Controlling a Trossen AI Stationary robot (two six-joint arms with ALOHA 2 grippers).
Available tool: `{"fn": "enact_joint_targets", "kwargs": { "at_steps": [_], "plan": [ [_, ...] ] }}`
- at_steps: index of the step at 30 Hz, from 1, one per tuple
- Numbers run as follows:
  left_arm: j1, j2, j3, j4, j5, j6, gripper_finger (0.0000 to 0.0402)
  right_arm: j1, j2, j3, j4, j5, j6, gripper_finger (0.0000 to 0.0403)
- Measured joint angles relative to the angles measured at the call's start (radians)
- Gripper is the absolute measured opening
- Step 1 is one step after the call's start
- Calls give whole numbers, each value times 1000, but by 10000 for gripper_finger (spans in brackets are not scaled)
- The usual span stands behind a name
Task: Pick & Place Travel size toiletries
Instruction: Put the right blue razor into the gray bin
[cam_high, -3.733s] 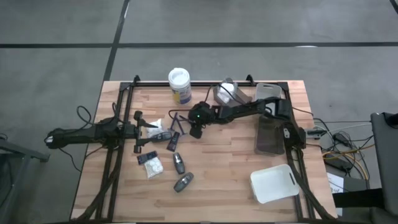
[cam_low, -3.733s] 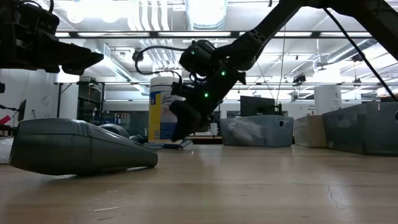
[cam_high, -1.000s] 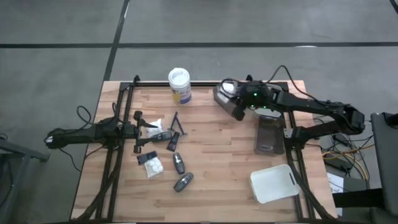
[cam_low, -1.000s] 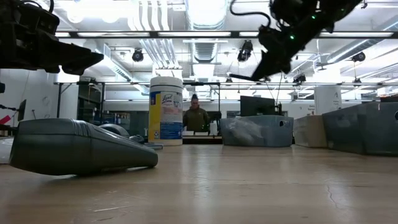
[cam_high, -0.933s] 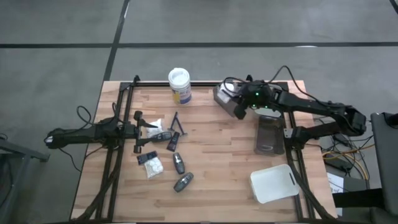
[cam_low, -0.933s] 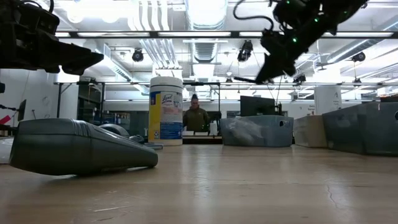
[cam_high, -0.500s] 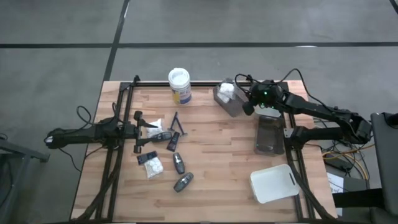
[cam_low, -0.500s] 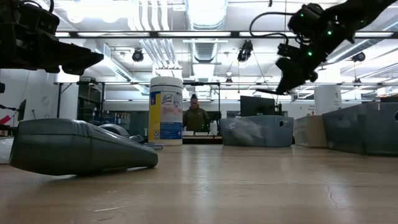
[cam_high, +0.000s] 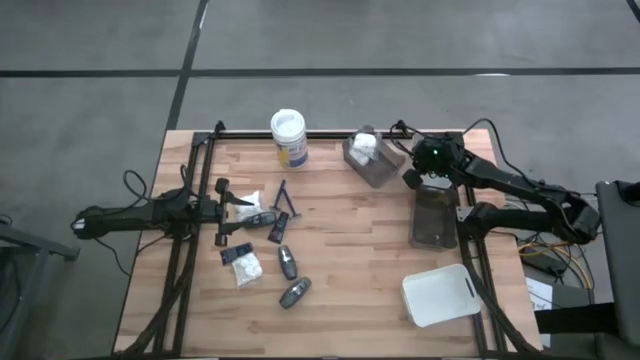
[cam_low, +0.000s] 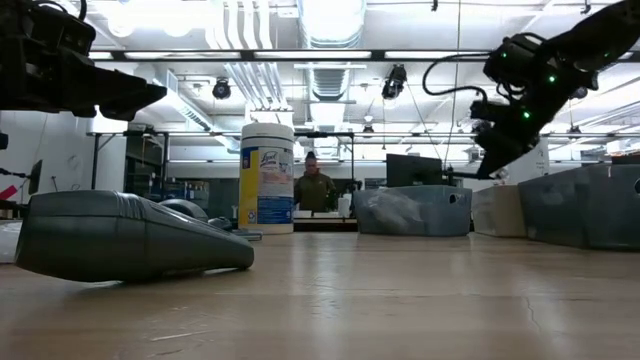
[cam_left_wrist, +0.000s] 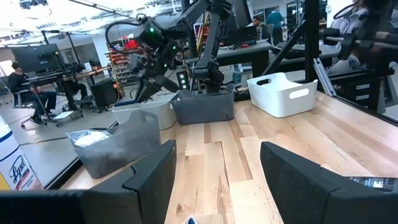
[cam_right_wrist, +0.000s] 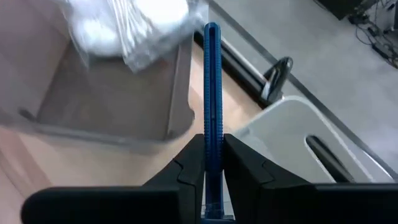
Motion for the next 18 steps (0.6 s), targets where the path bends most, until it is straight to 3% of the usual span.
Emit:
{"fn": "enact_joint_targets", "kwargs": {
  "at_steps": [10, 18],
  "plan": [
    [0, 0, 0, 0, 0, 0, 239, -27, -15, -5, -60, 35, -27, 43],
    [0, 0, 0, 0, 0, 0, 239, -27, -122, -7, -80, 53, 35, 33]
  ]
}}
